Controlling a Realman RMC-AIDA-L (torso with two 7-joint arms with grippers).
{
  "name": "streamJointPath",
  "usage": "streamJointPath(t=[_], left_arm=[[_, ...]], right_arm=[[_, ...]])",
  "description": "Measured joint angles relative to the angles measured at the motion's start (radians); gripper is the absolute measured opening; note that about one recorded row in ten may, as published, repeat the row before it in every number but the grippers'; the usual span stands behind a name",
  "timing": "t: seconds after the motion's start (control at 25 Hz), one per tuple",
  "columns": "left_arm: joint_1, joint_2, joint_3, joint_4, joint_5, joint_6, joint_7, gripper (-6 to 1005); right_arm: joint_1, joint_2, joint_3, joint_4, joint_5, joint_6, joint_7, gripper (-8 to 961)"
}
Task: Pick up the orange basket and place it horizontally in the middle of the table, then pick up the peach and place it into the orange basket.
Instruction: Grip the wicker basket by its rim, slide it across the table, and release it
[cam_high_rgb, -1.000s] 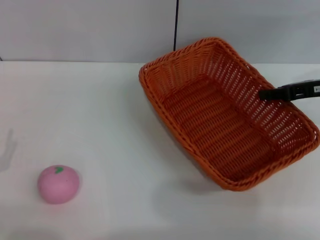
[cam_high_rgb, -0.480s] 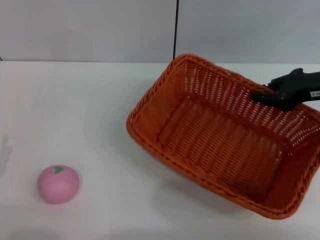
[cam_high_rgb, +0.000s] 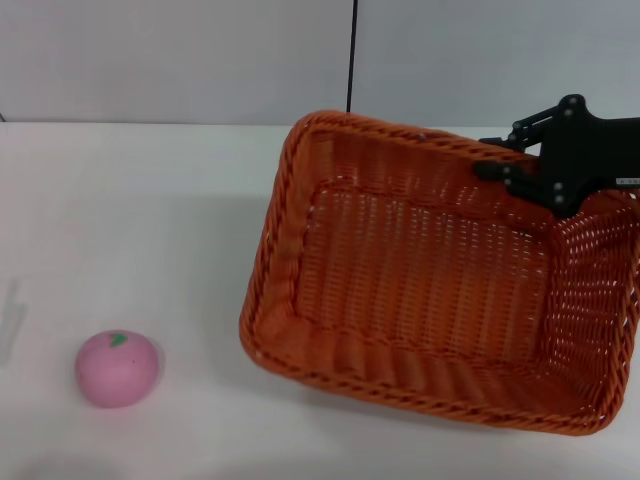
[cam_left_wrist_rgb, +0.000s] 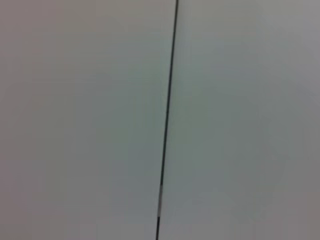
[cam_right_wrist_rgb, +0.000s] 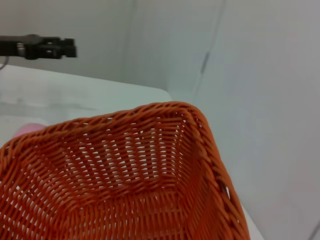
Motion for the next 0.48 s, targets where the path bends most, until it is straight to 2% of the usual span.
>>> streamJointPath(t=[0.48], left_arm=[[0.022, -0.001, 0.008, 0.0, 0.001, -0.03, 0.002, 768]], right_arm=[[0.029, 0.003, -0.102, 0.014, -0.043, 0.011, -0.13, 159]])
